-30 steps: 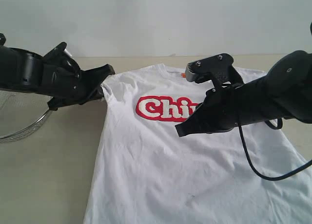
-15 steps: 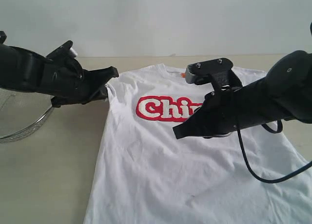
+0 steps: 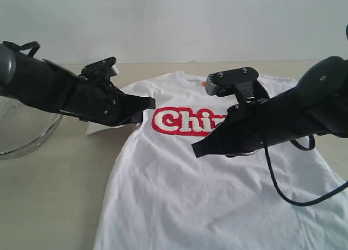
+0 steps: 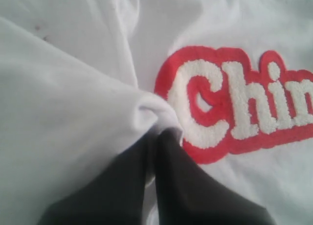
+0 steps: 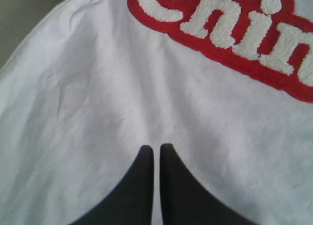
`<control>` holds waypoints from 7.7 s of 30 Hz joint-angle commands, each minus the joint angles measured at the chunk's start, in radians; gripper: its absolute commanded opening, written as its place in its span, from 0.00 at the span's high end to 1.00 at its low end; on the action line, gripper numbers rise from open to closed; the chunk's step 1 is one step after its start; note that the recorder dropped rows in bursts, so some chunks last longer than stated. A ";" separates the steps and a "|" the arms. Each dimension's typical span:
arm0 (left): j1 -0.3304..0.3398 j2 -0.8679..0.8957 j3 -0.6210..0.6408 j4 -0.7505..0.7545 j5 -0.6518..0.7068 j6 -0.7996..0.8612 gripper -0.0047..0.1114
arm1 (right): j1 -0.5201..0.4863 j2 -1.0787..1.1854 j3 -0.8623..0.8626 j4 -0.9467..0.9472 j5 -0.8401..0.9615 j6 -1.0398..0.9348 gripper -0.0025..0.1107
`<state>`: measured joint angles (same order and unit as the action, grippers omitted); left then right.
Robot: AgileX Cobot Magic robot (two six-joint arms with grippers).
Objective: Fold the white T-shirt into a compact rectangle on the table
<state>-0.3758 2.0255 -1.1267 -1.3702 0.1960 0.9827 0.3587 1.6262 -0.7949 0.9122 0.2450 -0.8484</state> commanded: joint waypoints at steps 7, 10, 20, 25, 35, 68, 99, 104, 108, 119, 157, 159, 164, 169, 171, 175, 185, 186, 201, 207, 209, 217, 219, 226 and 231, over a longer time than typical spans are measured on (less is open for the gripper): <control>-0.023 0.040 -0.024 0.095 0.044 -0.057 0.85 | 0.000 -0.009 0.007 -0.001 0.014 -0.010 0.98; -0.023 0.040 -0.024 0.183 0.070 -0.096 0.62 | 0.000 -0.009 0.007 -0.001 0.007 -0.017 0.98; 0.022 -0.025 -0.026 0.366 0.316 -0.193 0.11 | 0.000 -0.009 0.005 -0.005 -0.050 -0.059 0.98; 0.029 -0.147 -0.026 0.366 0.332 -0.208 0.11 | 0.000 -0.009 -0.005 -0.005 -0.084 -0.081 0.94; 0.153 -0.641 0.145 1.027 0.374 -0.808 0.11 | 0.019 0.136 -0.392 -0.013 0.085 -0.346 0.49; 0.296 -1.001 0.405 1.027 0.329 -0.859 0.11 | 0.291 0.807 -1.217 -0.744 0.365 0.215 0.49; 0.296 -1.001 0.405 1.021 0.333 -0.859 0.11 | 0.291 0.864 -1.242 -0.796 0.372 0.259 0.98; 0.296 -1.001 0.405 1.021 0.333 -0.859 0.11 | 0.291 0.848 -1.242 -0.796 0.318 0.314 0.98; 0.296 -1.001 0.405 1.021 0.333 -0.859 0.11 | 0.291 0.817 -1.245 -0.791 0.249 0.402 0.98; 0.296 -1.001 0.405 1.021 0.335 -0.859 0.11 | 0.268 0.813 -1.347 -0.771 0.198 0.734 0.98; 0.296 -1.001 0.405 1.021 0.335 -0.857 0.11 | 0.120 0.747 -1.345 -0.715 0.465 1.027 0.98; 0.296 -1.001 0.405 1.021 0.341 -0.857 0.11 | 0.104 0.751 -1.340 -0.767 0.497 1.067 0.98; 0.296 -1.001 0.405 1.021 0.343 -0.857 0.11 | 0.045 0.747 -1.221 -0.768 0.479 1.083 0.98; 0.296 -1.001 0.405 1.021 0.341 -0.856 0.11 | 0.023 0.747 -1.154 -0.777 0.454 1.089 0.98; 0.296 -1.001 0.405 1.021 0.341 -0.856 0.11 | 0.021 0.747 -1.151 -0.827 0.449 1.055 0.92; 0.296 -1.001 0.405 1.021 0.341 -0.856 0.11 | 0.019 0.746 -1.151 -0.951 0.453 1.100 0.55; 0.296 -1.001 0.405 1.021 0.343 -0.856 0.11 | 0.019 0.711 -1.151 -1.316 0.586 1.209 0.71; 0.296 -1.001 0.405 1.021 0.343 -0.856 0.11 | 0.017 0.699 -1.151 -1.347 0.599 1.230 0.79; 0.296 -1.001 0.405 1.016 0.354 -0.856 0.11 | 0.014 0.621 -1.066 -0.691 0.464 0.840 0.98; 0.296 -1.001 0.405 1.008 0.354 -0.856 0.11 | 0.012 0.621 -0.976 -0.693 0.454 0.800 0.98; 0.296 -1.001 0.405 1.002 0.354 -0.856 0.11 | 0.012 0.621 -0.955 -0.693 0.456 0.797 0.98; 0.296 -1.001 0.405 0.985 0.381 -0.848 0.11 | 0.012 0.623 -0.927 -0.748 0.478 0.813 0.98; 0.296 -1.001 0.405 0.958 0.403 -0.823 0.11 | 0.010 0.627 -0.927 -0.771 0.478 0.819 0.98; 0.294 -0.978 0.405 0.466 0.530 -0.270 0.11 | 0.005 0.573 -0.927 -0.903 0.422 0.983 0.98; 0.294 -0.863 0.405 0.320 0.537 -0.119 0.10 | -0.038 0.468 -0.925 -0.883 0.428 1.003 0.98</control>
<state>-0.0825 1.1000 -0.7252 -0.9531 0.7321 0.7606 0.3520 2.1673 -1.7215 0.0342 0.6647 0.1393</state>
